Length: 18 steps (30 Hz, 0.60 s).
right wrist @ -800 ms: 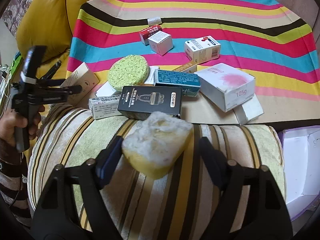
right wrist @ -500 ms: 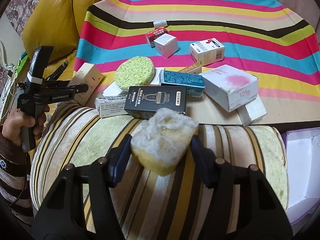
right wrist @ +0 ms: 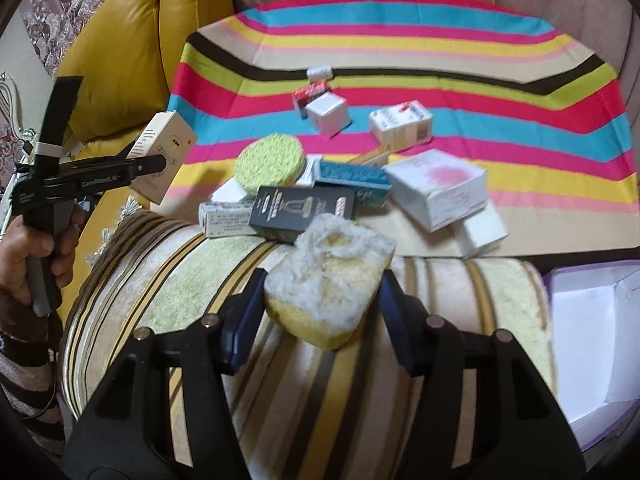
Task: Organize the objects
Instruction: 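Carry the yellow sponge into the purple-rimmed box with the right gripper while the left drops the leaflet box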
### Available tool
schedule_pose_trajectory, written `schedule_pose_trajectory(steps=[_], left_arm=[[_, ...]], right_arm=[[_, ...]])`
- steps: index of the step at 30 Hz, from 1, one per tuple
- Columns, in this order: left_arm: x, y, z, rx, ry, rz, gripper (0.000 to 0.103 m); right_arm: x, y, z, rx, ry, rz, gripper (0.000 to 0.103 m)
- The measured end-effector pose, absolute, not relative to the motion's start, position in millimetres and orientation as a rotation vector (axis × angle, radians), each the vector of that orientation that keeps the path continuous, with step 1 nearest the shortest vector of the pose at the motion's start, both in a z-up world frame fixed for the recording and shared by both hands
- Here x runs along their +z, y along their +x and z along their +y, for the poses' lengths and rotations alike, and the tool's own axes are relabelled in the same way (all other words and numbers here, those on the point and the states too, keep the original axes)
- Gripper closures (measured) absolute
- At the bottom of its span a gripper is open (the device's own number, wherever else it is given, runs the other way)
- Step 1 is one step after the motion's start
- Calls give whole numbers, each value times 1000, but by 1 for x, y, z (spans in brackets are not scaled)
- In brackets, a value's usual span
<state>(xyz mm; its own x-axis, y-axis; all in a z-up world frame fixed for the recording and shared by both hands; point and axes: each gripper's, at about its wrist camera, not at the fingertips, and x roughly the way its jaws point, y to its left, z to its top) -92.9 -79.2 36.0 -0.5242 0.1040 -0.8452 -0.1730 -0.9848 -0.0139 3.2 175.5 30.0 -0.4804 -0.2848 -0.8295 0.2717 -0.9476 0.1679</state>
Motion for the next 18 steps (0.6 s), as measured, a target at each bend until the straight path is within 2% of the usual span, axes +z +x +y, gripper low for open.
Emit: schedule_pose_trajectory(steps=[8, 18], left_arm=[[67, -77, -2, 2528, -1295, 126, 50], [74, -58, 116, 2330, -1224, 171, 50]], right_arm=[[48, 11, 215, -2612, 1331, -25, 43], [53, 15, 300, -2809, 1346, -94, 43]])
